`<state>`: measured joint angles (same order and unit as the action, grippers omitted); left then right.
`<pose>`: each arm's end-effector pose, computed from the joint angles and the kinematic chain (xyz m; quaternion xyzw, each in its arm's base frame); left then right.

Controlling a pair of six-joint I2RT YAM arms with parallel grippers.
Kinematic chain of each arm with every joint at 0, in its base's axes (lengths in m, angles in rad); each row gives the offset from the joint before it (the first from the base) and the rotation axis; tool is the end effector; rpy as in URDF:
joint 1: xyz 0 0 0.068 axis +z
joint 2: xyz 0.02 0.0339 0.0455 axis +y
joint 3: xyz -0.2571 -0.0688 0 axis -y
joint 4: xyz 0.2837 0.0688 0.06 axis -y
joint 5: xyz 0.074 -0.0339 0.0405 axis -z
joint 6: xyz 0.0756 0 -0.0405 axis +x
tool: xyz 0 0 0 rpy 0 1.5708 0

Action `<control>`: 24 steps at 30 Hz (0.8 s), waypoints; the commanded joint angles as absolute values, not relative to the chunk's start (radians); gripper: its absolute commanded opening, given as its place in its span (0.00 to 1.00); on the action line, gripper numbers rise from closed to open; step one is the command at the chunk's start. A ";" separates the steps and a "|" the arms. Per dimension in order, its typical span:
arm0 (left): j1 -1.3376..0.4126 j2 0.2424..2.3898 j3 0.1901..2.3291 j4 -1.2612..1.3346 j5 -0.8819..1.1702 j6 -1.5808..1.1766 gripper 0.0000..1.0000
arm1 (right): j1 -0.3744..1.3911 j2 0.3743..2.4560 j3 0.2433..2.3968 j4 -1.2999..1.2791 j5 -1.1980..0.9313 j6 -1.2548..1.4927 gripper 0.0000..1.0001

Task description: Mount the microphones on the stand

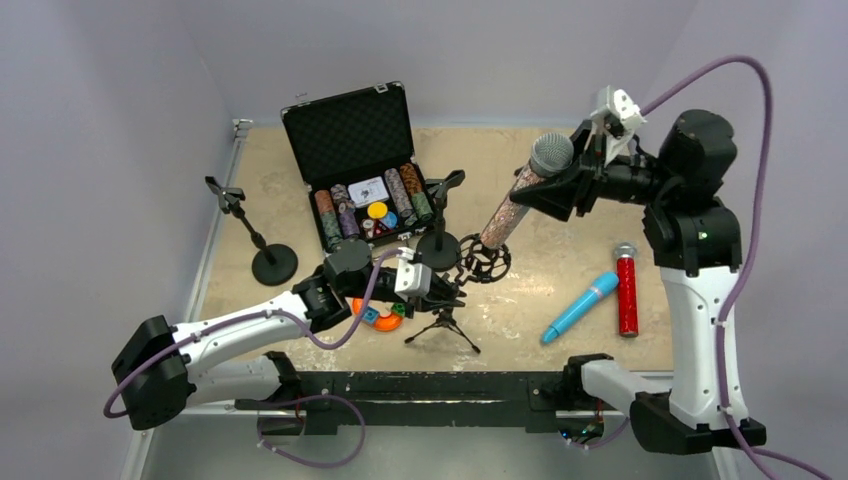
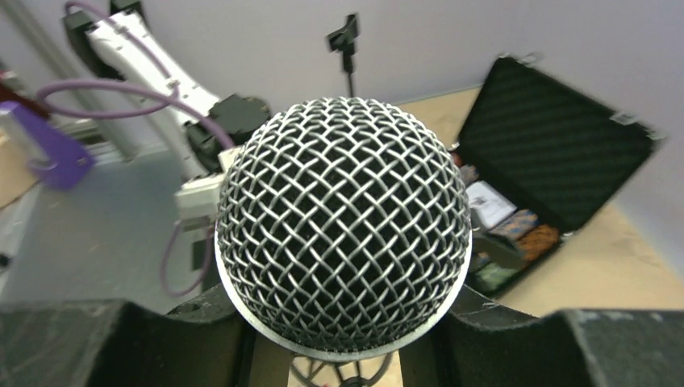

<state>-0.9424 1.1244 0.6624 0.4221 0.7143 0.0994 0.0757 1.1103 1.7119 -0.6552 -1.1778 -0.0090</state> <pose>0.1485 -0.2886 0.2674 0.5463 0.4654 -0.4956 0.4892 0.2026 0.0854 0.5483 -0.4073 0.5868 0.4220 0.5583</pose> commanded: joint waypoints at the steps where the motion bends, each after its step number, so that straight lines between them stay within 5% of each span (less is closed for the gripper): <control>1: -0.923 1.135 0.581 0.477 0.696 0.187 0.00 | 0.126 1.080 1.570 -0.518 -1.268 0.096 0.00; 14: -0.910 1.141 0.559 0.509 0.689 0.157 0.00 | 0.152 1.069 1.483 -0.587 -1.048 0.054 0.00; 24: -0.895 1.118 0.548 0.423 0.658 0.208 0.00 | 0.223 1.232 1.700 -1.084 -1.020 -0.298 0.00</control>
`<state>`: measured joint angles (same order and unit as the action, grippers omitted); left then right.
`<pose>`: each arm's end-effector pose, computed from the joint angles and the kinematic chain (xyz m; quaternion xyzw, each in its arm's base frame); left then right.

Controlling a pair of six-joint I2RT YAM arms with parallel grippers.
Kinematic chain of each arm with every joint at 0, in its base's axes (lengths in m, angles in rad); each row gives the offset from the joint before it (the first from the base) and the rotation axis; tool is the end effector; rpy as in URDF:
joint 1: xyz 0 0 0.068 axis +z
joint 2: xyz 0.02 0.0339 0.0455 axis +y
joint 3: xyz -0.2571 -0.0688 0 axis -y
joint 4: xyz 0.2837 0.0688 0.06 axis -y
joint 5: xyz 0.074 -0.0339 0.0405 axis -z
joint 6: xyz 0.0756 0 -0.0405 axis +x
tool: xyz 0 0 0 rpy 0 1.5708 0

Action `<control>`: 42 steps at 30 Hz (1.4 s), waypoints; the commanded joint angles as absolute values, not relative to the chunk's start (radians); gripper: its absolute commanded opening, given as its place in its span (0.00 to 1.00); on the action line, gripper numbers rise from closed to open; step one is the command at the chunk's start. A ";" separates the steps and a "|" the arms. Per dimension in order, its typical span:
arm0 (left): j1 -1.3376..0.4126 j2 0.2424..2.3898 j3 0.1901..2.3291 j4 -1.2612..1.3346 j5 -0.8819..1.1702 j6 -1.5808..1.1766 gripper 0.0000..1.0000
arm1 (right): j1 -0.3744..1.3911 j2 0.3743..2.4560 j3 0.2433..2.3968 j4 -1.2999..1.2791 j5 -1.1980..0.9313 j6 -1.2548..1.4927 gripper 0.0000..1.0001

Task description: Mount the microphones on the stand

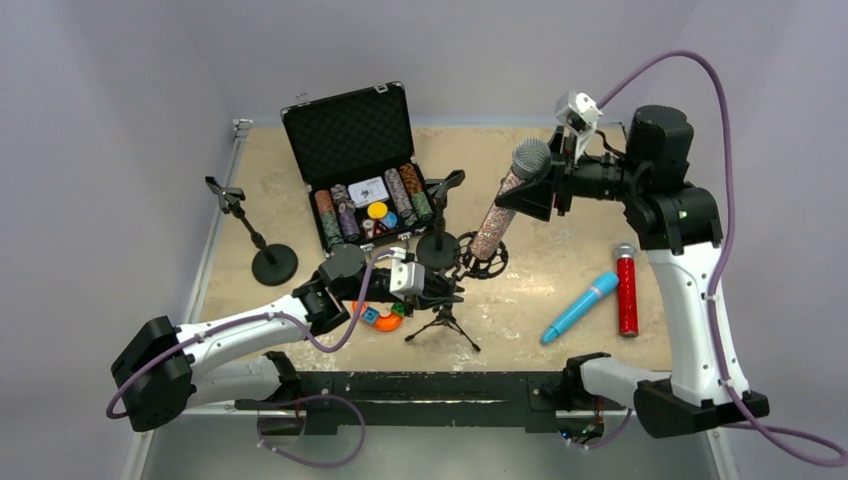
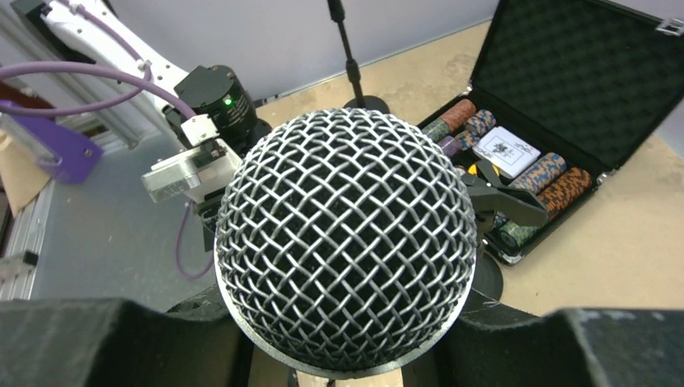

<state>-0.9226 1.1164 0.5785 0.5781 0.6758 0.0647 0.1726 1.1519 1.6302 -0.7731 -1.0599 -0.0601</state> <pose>0.1521 -0.2792 0.2560 0.5202 0.4623 -0.4918 0.5232 0.2309 0.1072 0.5000 -0.3795 0.6535 0.4343 0.4903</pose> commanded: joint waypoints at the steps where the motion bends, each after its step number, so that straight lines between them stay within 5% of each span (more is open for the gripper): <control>1: -0.891 1.116 0.555 0.396 0.657 0.223 0.00 | 0.252 1.249 1.726 -1.117 -1.008 -0.326 0.00; 6: -0.860 1.097 0.563 0.316 0.653 0.276 0.00 | 0.362 1.332 1.823 -1.207 -0.956 -0.347 0.00; 12: -0.841 1.100 0.546 0.322 0.651 0.272 0.00 | 0.382 1.238 1.552 -0.934 -0.656 -0.130 0.00; 20: -0.839 1.114 0.529 0.354 0.652 0.252 0.00 | 0.258 1.180 1.309 -0.794 -0.890 0.047 0.00; 38: -0.839 1.143 0.495 0.427 0.658 0.183 0.00 | 0.459 0.998 0.986 -0.659 -0.840 -0.077 0.00; 42: -0.840 1.146 0.499 0.407 0.670 0.176 0.00 | 0.454 1.032 1.170 -0.767 -0.855 -0.168 0.16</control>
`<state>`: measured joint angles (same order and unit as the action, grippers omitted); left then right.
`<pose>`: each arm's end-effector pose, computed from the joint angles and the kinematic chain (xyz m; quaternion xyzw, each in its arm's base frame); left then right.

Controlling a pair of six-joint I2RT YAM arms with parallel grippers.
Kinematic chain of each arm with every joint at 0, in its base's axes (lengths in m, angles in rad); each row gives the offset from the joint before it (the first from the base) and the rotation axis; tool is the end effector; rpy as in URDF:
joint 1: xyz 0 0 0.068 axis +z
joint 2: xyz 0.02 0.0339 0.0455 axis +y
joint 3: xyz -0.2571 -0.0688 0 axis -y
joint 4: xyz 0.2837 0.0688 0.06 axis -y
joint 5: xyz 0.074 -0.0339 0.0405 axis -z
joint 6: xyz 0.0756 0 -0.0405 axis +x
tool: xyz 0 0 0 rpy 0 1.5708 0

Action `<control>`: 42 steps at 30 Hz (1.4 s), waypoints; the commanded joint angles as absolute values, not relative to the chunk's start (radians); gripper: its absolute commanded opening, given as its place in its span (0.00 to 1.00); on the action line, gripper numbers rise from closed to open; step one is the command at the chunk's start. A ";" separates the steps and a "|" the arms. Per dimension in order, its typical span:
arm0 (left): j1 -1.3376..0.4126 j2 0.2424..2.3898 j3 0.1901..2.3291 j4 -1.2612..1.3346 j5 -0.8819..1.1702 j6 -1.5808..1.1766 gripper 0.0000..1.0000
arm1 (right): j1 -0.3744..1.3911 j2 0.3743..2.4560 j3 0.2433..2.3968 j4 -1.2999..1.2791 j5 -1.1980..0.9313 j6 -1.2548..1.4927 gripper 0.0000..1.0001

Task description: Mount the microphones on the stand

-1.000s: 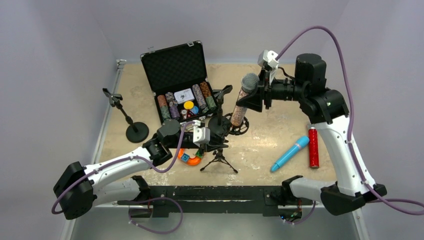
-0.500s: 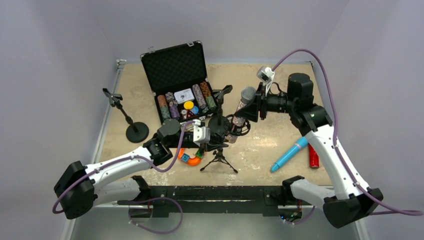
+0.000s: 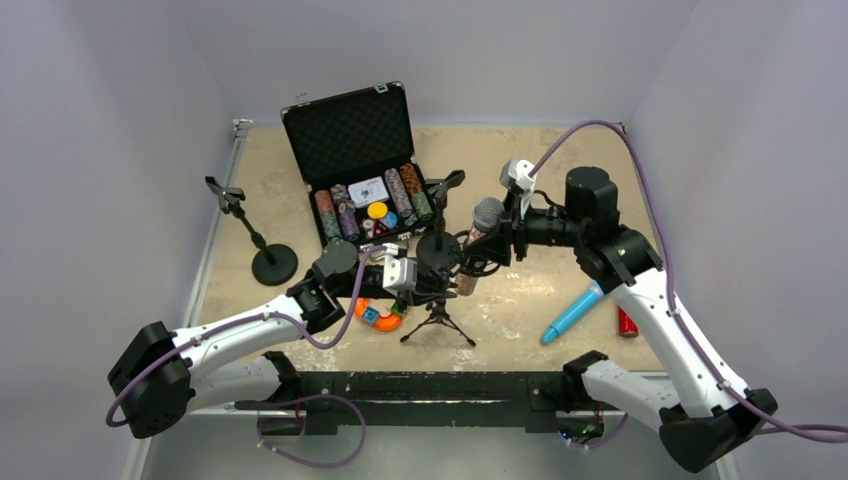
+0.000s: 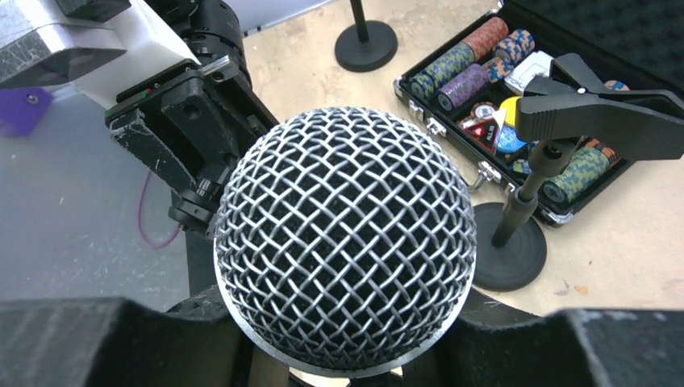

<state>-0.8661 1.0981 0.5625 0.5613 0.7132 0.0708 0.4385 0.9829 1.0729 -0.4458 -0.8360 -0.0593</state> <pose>0.1623 -0.2672 0.2526 0.5184 0.4707 -0.4845 0.5244 0.2219 0.1660 0.3693 -0.4094 0.6702 0.4256 0.4495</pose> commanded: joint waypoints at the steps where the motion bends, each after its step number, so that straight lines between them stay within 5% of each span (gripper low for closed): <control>1: -0.840 1.147 0.502 0.400 0.670 0.174 0.00 | 0.453 1.036 1.216 -0.781 -0.852 -0.178 0.14; 3: -0.840 1.153 0.510 0.380 0.670 0.162 0.00 | 0.453 1.045 1.283 -0.788 -0.836 -0.197 0.00; 12: -0.836 1.221 0.560 0.292 0.616 0.113 0.00 | 0.540 1.034 1.367 -0.857 -0.724 -0.333 0.03; 15: -0.836 1.236 0.560 0.290 0.609 0.112 0.00 | 0.549 1.039 1.303 -0.846 -0.724 -0.325 0.16; 20: -0.836 1.239 0.565 0.271 0.614 0.122 0.00 | 0.538 1.049 1.311 -0.836 -0.781 -0.278 0.69; 24: -0.836 1.238 0.581 0.243 0.620 0.134 0.00 | 0.481 1.082 1.458 -0.889 -0.868 -0.270 0.81; 35: -0.836 1.243 0.593 0.222 0.632 0.149 0.00 | 0.231 0.991 1.473 -0.876 -1.082 -0.234 0.91; 39: -0.836 1.241 0.591 0.224 0.633 0.153 0.00 | 0.132 0.908 1.292 -0.698 -0.858 -0.033 0.86; 42: -0.836 1.244 0.592 0.223 0.635 0.156 0.00 | 0.079 0.852 1.099 -0.560 -0.673 0.111 0.74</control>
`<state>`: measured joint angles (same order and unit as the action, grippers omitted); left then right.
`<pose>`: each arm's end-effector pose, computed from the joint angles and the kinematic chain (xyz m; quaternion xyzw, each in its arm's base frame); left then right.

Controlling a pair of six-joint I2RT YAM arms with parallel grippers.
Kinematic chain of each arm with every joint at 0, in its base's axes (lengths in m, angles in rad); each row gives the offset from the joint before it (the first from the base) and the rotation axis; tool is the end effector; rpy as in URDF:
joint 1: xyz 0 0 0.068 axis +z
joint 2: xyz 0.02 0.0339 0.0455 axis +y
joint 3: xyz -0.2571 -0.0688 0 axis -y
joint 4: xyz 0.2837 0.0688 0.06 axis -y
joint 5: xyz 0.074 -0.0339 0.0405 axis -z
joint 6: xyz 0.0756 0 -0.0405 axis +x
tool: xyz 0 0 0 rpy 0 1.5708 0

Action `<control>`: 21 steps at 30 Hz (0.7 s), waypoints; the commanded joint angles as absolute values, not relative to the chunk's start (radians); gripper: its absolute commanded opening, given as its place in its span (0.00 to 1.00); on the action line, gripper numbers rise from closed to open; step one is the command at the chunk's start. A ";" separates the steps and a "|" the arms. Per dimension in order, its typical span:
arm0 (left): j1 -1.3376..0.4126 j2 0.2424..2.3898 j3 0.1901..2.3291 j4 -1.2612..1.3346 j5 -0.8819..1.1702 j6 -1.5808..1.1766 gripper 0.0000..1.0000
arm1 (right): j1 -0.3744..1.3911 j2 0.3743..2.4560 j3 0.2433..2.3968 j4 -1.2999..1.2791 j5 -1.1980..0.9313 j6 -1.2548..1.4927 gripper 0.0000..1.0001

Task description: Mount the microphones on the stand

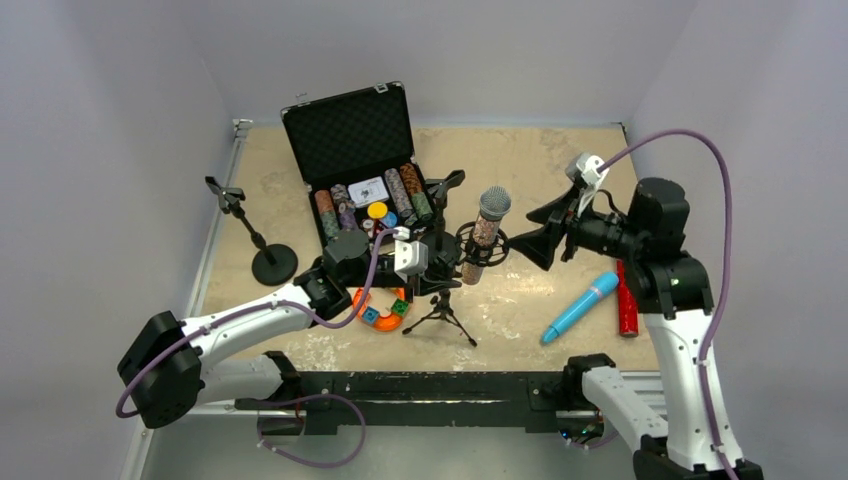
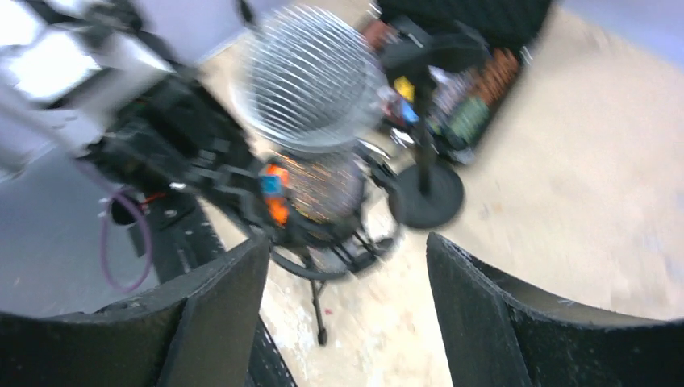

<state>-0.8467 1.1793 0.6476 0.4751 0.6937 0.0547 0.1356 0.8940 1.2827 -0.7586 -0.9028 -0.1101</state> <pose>0.1816 -0.2783 0.2516 0.5079 0.5136 -0.4771 0.5006 0.2015 0.0874 0.4333 -0.3356 0.7066 0.3664 0.5038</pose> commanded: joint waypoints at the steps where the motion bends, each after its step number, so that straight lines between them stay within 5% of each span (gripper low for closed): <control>1: -0.836 1.244 0.593 0.223 0.636 0.156 0.00 | 0.073 0.837 1.060 -0.530 -0.640 0.133 0.69; 9: -0.837 1.238 0.592 0.216 0.637 0.156 0.00 | 0.070 0.821 0.951 -0.413 -0.703 0.217 0.63; 13: -0.836 1.242 0.594 0.226 0.643 0.156 0.00 | 0.060 0.853 0.852 -0.337 -0.659 0.271 0.34; 21: -0.836 1.258 0.594 0.240 0.652 0.146 0.00 | 0.063 0.964 0.801 -0.217 -0.887 0.443 0.24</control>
